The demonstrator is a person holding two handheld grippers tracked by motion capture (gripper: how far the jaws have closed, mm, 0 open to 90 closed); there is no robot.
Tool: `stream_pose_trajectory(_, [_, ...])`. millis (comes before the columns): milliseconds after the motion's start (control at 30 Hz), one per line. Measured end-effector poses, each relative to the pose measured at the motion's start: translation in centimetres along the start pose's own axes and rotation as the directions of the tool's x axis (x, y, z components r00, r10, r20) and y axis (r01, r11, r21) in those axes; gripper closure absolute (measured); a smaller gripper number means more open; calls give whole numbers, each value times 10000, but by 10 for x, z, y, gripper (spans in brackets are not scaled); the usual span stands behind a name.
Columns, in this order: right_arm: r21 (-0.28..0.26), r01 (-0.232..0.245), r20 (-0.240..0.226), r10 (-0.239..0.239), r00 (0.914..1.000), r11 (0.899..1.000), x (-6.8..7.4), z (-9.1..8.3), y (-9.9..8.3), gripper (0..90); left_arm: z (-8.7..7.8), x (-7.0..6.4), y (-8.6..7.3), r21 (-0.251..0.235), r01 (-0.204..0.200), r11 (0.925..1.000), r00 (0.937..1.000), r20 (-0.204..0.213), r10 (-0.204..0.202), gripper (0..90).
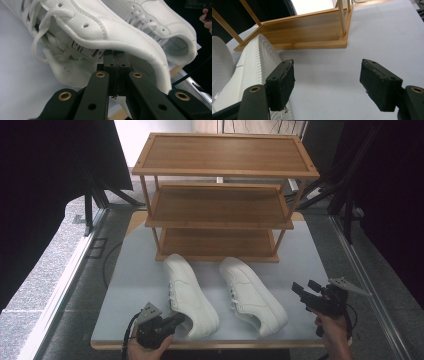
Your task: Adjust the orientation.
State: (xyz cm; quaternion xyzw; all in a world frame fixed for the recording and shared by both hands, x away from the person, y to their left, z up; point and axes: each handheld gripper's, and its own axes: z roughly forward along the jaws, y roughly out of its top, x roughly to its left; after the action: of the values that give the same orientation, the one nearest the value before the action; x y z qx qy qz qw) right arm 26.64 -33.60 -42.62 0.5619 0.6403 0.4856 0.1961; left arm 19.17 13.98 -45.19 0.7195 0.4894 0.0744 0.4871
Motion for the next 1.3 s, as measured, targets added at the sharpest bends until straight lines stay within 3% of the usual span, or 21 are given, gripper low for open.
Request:
stream_pose_trajectory(100, [36, 5, -11, -5, 10000, 10000, 0, 0, 0, 276, 6, -1, 7, 10, -35, 10000, 10000, 46, 35, 873])
stream_pose_trajectory(200, [45, -29, 6, 29, 10000, 10000, -1, 1, -1, 276, 25, -3, 22, 156, -141, 9998, 9999, 22, 140, 867])
stream_pose_trajectory(233, [59, -40, 14, 40, 10000, 10000, -2, 1, -1, 276, 31, -3, 25, 187, -108, 9998, 9999, 80, 106, 866])
stream_pose_trajectory(300, [97, -50, 74, 49, 10000, 9999, -3, 1, -1, 280, 41, -6, 34, 11, 11, 10000, 9984, 570, -11, 882])
stream_pose_trajectory(333, [120, -38, 61, 37, 10000, 9999, -4, 2, -2, 281, 41, -6, 34, 11, 11, 10000, 9984, 570, -11, 880])
stream_pose_trajectory(367, [154, -55, 70, 54, 10000, 9999, -4, 2, -2, 281, 47, -11, 40, 115, -174, 9998, 9983, 561, 168, 879])
stream_pose_trajectory(400, [196, -73, 92, 71, 9999, 9998, -5, 2, -2, 281, 58, -21, 49, 333, -610, 9976, 9966, 578, 590, 879])
stream_pose_trajectory(500, [179, -116, 119, 114, 9999, 9998, -7, 1, -3, 281, 69, -30, 58, 717, -736, 9947, 9965, 447, 706, 857])
stream_pose_trajectory(600, [135, -171, 167, 168, 9997, 9998, -8, 0, -3, 281, 72, -34, 62, 672, -603, 9959, 9970, 532, 568, 834])
stream_pose_trajectory(733, [201, -284, 255, 279, 9993, 9994, -10, 0, -3, 281, 78, -41, 64, 804, -815, 9934, 9950, 638, 765, 828])
stream_pose_trajectory(833, [159, -267, 237, 264, 9994, 9995, -8, 0, -3, 281, 85, -34, 60, 1277, -704, 9893, 9968, 474, 648, 825])
stream_pose_trajectory(967, [177, -172, 244, 167, 9996, 9997, -7, 0, -3, 281, 85, -25, 54, 1128, -434, 9927, 9964, 771, 348, 886])
stream_pose_trajectory(1300, [260, -192, 241, 186, 9995, 9995, -6, 0, -4, 281, 72, -20, 52, 1423, -850, 9862, 9964, 192, 831, 900])
